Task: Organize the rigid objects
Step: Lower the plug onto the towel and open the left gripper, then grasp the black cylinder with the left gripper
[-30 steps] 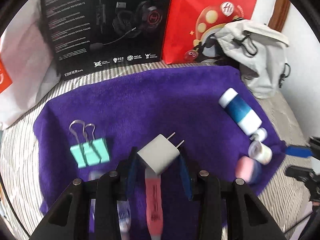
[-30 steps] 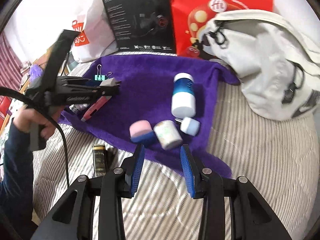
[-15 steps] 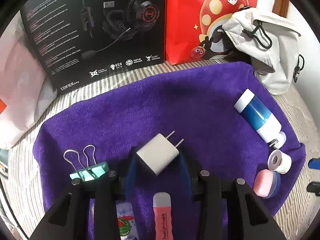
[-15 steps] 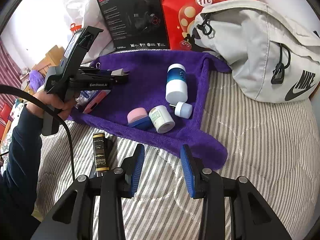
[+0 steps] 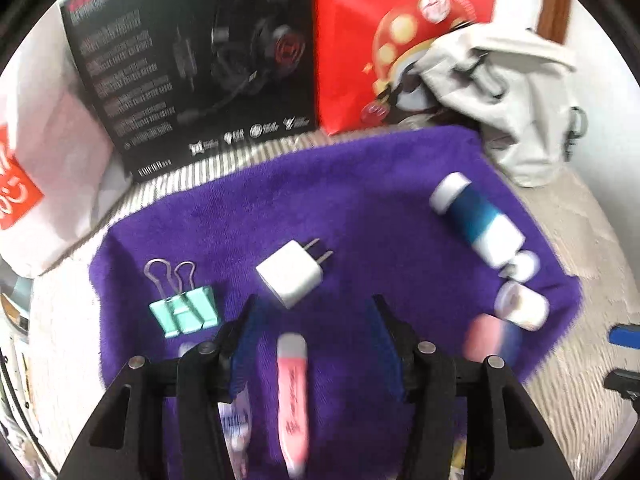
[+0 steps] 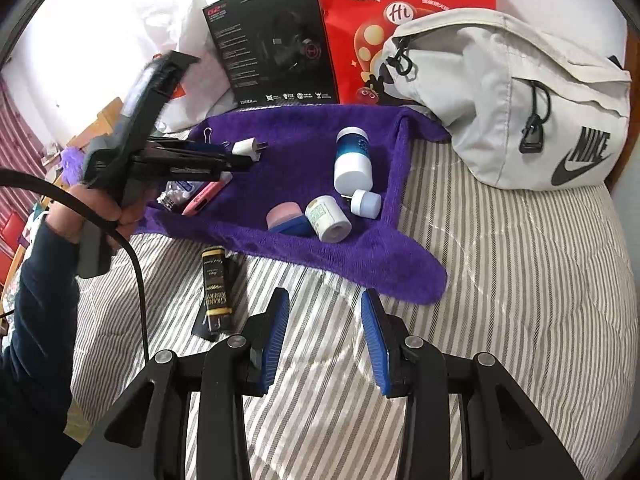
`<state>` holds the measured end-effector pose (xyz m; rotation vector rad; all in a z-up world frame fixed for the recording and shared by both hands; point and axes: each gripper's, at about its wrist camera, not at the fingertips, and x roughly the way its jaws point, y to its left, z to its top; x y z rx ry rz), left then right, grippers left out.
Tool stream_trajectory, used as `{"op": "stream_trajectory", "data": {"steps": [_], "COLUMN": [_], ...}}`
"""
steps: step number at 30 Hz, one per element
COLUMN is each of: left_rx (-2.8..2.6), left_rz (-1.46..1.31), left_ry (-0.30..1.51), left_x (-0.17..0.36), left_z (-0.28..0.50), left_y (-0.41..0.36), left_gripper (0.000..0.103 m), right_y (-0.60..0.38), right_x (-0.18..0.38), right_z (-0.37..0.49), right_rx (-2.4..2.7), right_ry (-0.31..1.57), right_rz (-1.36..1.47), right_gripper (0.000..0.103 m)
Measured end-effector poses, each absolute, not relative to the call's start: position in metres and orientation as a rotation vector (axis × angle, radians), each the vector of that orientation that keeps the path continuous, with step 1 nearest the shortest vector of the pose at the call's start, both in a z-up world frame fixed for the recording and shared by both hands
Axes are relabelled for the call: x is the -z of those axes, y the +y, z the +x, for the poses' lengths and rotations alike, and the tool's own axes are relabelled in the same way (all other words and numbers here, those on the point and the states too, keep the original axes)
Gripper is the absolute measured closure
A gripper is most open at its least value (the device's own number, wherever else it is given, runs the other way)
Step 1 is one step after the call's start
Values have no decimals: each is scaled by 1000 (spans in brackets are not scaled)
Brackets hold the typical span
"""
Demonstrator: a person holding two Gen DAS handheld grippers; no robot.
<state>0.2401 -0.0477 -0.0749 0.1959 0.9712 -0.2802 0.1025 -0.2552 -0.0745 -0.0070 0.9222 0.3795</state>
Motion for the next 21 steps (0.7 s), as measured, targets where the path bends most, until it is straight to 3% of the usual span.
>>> {"op": "stream_trajectory", "data": {"steps": [6,21], "left_rx": [295,364], "left_rz": [199,135], "left_ry": [941,1009], "left_x": [57,96], "left_z": [186,111], "left_y": [-50,-92], "left_gripper": [52,52], "right_y": [-260,-264], "right_x": [75,93], "right_z": [87,40], "right_rx": [-373,-400], "right_ry": [911,925], "right_rz": [3,8], "right_gripper": [65,63]}}
